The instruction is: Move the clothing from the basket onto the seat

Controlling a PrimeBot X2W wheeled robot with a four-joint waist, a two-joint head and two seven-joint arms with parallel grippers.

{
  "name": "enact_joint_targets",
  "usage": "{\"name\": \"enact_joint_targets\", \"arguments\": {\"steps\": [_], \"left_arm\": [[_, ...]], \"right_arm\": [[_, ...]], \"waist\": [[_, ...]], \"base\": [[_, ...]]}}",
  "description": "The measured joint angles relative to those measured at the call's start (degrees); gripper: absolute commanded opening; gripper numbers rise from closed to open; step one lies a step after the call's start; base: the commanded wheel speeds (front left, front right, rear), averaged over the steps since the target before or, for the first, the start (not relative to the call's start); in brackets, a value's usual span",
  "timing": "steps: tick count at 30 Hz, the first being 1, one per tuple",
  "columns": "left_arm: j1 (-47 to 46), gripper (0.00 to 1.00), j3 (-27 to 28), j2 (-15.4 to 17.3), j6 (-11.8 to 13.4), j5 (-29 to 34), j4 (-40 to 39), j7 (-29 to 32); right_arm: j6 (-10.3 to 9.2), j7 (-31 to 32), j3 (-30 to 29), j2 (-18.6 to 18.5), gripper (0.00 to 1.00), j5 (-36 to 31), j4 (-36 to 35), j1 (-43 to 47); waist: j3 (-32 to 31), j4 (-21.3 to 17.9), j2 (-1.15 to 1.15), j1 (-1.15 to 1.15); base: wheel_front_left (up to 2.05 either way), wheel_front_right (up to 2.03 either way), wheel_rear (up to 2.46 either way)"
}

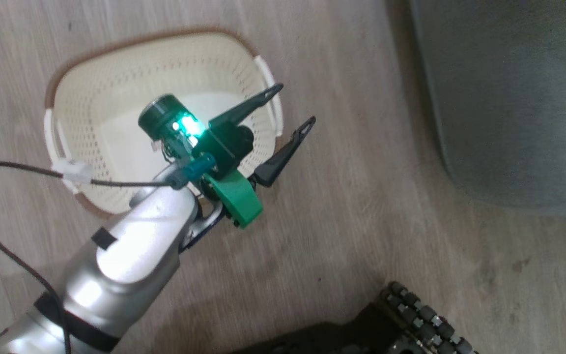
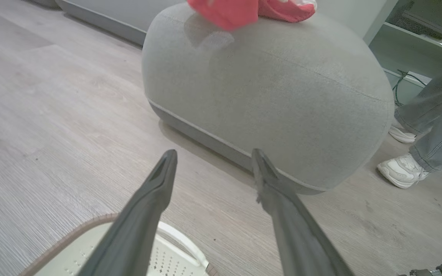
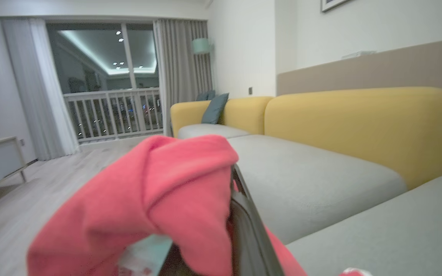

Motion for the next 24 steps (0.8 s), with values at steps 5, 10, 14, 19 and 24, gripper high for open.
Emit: {"name": "enact_joint_targets", "arguments": {"steps": [5, 10, 14, 19, 24], "left_arm": [[-1.6, 1.00, 2.1, 0.0, 0.0, 0.0, -0.8, -0.1], [-0.9, 1.00, 3.4, 1.5, 0.0, 0.9, -2.0, -0.2], [1.4, 1.00, 3.6, 3.4, 0.0, 1.0, -1.7, -0.2], [1.9, 1.00, 3.3, 4.0, 0.0, 1.5, -1.6, -0.2], [1.9, 1.00, 4.2, 4.5, 0.1, 1.4, -1.4, -0.2]], "right_arm": [[0.01, 0.7, -11.0, -7.2, 0.00, -7.9, 6.5, -10.9], [0.00, 0.5, -24.8, -10.8, 0.00, -17.6, 16.0, -12.1], [0.01, 0.3, -27.7, -6.3, 0.00, -22.5, 19.9, -9.8], [0.01, 0.1, -29.9, -0.9, 0.42, -24.2, 19.9, -6.1], [0.01, -0.1, -27.8, 1.8, 1.00, -25.8, 17.2, -2.9]], "waist": [[6.2, 2.9, 0.00, -0.01], [11.8, 5.1, 0.00, -0.03], [14.4, 3.7, 0.00, -0.02], [15.1, 0.5, 0.00, -0.02], [13.3, -1.6, 0.00, -0.03]], "base": [[0.00, 0.00, 0.00], [0.00, 0.00, 0.00], [0.00, 0.00, 0.00], [0.00, 0.00, 0.00], [0.00, 0.00, 0.00]]}}
